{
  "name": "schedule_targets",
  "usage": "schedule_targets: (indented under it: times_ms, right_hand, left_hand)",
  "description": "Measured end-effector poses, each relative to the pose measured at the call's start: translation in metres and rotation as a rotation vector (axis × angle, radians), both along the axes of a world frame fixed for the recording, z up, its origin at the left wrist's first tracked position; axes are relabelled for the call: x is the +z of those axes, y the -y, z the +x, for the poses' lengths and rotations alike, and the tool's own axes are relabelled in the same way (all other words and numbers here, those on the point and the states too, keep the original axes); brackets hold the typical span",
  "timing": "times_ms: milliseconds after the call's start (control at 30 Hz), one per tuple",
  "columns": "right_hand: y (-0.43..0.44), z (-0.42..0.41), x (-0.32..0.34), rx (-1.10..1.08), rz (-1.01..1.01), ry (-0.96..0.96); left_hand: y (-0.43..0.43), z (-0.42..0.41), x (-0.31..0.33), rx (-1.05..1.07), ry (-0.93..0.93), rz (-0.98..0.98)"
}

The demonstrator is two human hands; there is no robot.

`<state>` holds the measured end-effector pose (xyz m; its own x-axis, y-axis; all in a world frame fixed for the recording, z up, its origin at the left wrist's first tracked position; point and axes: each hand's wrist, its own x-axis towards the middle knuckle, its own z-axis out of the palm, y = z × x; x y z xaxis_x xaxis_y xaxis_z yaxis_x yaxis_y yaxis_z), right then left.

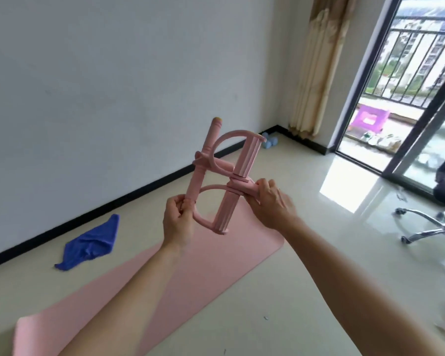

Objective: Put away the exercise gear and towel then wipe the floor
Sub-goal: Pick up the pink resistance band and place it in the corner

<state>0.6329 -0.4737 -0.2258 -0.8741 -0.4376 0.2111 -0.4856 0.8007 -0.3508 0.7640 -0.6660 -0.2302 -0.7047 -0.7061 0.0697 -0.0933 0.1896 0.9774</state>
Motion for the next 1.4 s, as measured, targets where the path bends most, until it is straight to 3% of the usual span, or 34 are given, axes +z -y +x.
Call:
schedule_targets:
  times_ms: [167, 300, 633, 800, 967, 1133, 1400]
  right_hand:
    - [-0.1, -0.094, 0.002, -0.091, 0.031, 0.018]
    - [-0.133, -0.168, 0.002, -0.109, 0.025, 0.013]
    - [-0.115, -0.416, -0.028, -0.078, 0.099, 0.022]
    - [-0.116, -0.56, -0.009, -0.115, 0.161, 0.004]
    - [-0.137, -0.69, 0.009, -0.196, 0.136, -0.025]
    - [-0.153, -0.835, -0.005, -0.218, 0.068, -0.031]
    - [-0.147, -1.097, -0.026, -0.094, 0.03, -0.001]
  left_hand:
    - [-0.084, -0.112, 0.008, -0.106, 0.001, 0.016]
    - [-0.11, -0.186, 0.011, -0.109, 0.0, 0.002]
    - [-0.097, -0.441, -0.034, -0.054, -0.024, 0.046]
    - [-0.097, -0.596, -0.017, -0.111, -0.039, 0.108]
    - [-0.112, -0.735, 0.01, -0.19, -0.048, 0.098]
    - [-0.121, -0.879, -0.001, -0.208, -0.053, 0.05]
    - [-0.125, -1.116, -0.017, -0.066, -0.03, 0.065]
